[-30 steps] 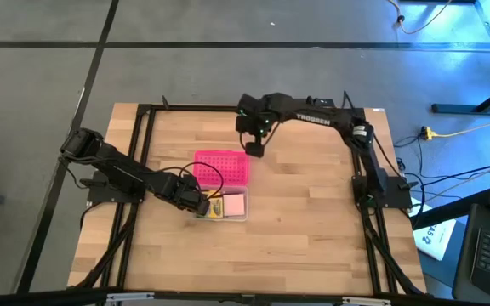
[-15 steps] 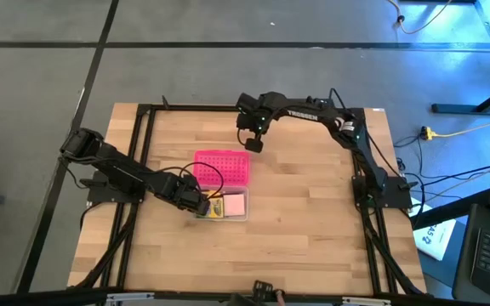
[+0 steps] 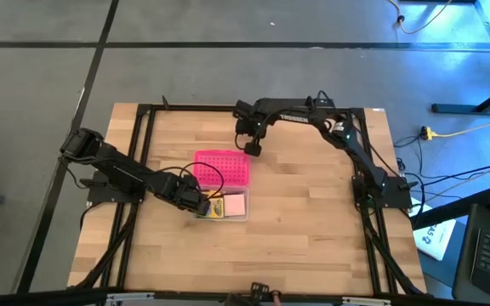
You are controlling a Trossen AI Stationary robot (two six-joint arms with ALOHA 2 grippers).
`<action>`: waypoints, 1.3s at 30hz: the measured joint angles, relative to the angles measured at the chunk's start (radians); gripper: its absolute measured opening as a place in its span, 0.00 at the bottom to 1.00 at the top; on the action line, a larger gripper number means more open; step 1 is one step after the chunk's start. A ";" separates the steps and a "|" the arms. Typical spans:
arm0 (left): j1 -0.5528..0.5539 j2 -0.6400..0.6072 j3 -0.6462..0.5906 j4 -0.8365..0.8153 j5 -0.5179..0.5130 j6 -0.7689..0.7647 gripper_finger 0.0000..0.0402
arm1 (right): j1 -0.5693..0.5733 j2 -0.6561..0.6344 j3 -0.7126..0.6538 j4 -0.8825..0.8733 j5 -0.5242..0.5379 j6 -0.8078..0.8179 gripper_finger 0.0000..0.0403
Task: Pack school essentials
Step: Close the pink supply box
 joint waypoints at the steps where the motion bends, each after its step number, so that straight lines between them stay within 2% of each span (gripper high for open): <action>1: 0.000 0.000 0.000 0.000 0.000 0.000 0.24 | 0.004 0.006 0.000 0.001 0.000 -0.001 0.96; 15: 0.000 0.000 0.000 0.000 0.003 0.000 0.24 | 0.017 0.016 0.000 0.011 0.008 -0.074 0.96; 22: 0.000 0.000 0.000 -0.001 0.003 0.000 0.24 | 0.019 0.009 0.006 0.017 -0.069 -0.083 0.96; 39: 0.000 0.000 0.000 -0.002 0.006 0.003 0.24 | 0.036 -0.003 0.013 0.033 -0.072 -0.114 0.96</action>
